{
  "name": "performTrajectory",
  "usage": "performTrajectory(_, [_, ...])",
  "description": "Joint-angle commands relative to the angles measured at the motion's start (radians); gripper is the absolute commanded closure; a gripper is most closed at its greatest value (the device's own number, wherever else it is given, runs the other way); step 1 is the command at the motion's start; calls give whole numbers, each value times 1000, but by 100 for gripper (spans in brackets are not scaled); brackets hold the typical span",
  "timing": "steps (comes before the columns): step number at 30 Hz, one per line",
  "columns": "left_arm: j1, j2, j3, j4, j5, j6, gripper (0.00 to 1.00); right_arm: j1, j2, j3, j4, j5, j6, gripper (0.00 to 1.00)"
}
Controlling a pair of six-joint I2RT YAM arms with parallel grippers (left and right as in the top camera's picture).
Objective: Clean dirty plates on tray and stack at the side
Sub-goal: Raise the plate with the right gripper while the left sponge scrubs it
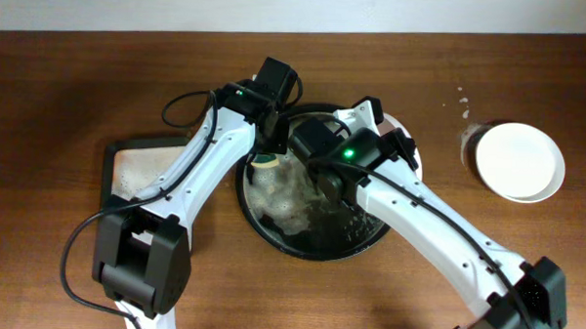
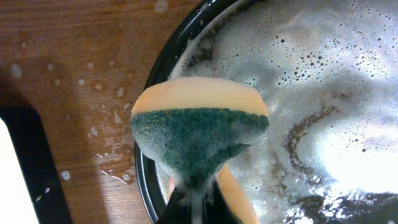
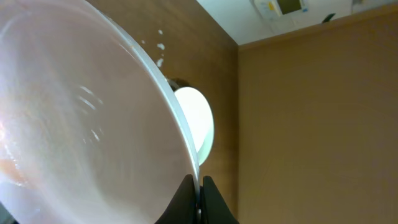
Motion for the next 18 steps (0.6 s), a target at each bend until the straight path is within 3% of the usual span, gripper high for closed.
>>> performTrajectory(1, [9, -21, 18, -1, 8, 13, 100, 30, -55, 26, -30, 74, 20, 96])
performTrajectory(18, [9, -21, 18, 0, 8, 13, 99, 57, -55, 26, -29, 107, 20, 96])
